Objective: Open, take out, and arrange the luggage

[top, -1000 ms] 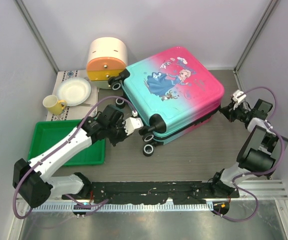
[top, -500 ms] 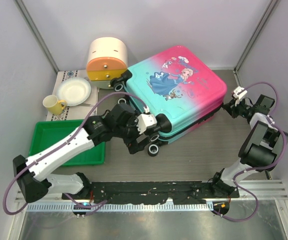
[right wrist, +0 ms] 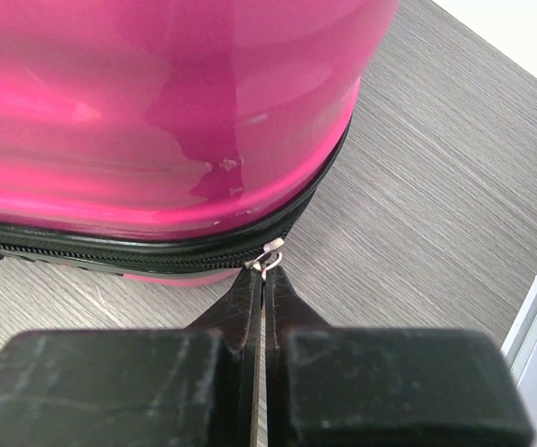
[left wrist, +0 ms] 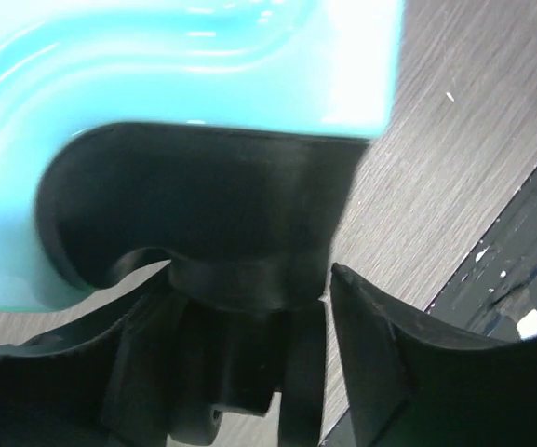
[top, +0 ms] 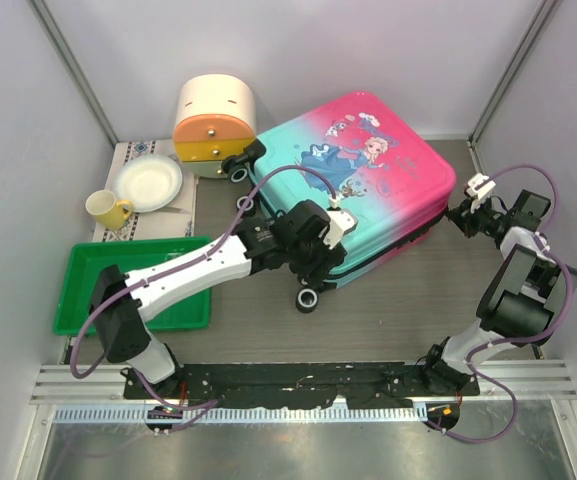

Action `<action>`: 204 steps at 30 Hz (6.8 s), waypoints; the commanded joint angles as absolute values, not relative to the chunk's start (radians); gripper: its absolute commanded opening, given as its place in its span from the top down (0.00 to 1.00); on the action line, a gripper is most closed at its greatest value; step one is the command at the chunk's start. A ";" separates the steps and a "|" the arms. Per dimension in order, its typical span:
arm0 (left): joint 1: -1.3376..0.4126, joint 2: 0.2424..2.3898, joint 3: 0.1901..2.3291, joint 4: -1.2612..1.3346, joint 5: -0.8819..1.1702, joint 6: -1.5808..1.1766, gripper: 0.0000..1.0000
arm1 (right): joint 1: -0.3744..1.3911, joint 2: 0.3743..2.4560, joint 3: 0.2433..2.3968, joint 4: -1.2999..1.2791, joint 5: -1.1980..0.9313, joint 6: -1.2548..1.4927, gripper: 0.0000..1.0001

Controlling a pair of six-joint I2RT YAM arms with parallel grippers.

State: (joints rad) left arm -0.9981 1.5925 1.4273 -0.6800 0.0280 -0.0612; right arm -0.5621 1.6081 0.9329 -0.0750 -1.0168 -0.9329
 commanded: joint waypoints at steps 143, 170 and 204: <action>-0.391 1.430 1.548 -0.792 0.565 0.005 0.15 | -0.646 1.503 1.125 -1.401 -1.086 -1.709 0.35; -0.400 1.442 1.508 -0.769 0.557 -0.025 0.16 | -0.428 1.531 0.937 -1.023 -1.074 -1.508 0.48; -0.403 1.445 1.414 -0.761 0.281 -0.038 0.18 | -0.649 1.373 0.893 -0.511 -0.884 -1.007 0.99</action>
